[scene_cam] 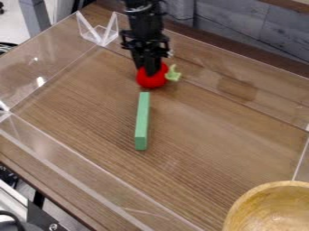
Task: Move the red fruit to the right
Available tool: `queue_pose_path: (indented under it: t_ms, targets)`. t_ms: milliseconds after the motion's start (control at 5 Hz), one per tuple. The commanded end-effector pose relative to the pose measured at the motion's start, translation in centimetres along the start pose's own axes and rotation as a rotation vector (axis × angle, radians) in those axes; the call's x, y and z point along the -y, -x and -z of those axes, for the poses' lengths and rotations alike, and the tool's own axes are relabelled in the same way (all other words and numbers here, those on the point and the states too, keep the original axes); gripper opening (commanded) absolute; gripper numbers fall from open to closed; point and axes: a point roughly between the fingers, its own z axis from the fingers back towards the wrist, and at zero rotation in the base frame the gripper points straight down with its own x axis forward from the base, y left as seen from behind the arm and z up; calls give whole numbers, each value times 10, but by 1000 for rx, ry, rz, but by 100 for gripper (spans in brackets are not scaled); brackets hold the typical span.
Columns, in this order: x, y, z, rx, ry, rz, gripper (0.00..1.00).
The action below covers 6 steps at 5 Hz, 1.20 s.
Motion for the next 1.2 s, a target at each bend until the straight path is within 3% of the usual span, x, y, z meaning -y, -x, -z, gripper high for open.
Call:
queue_pose_path:
  t_ms: [0, 200, 600, 800, 1000]
  targets:
    - [3, -6, -20, 60, -29, 55, 0]
    - [7, -4, -15, 52, -24, 82, 0]
    - [32, 1, -69, 152, -22, 118, 0]
    - [61, 1, -80, 180, -10, 153, 0]
    - [102, 2, -66, 166, -2, 205, 0]
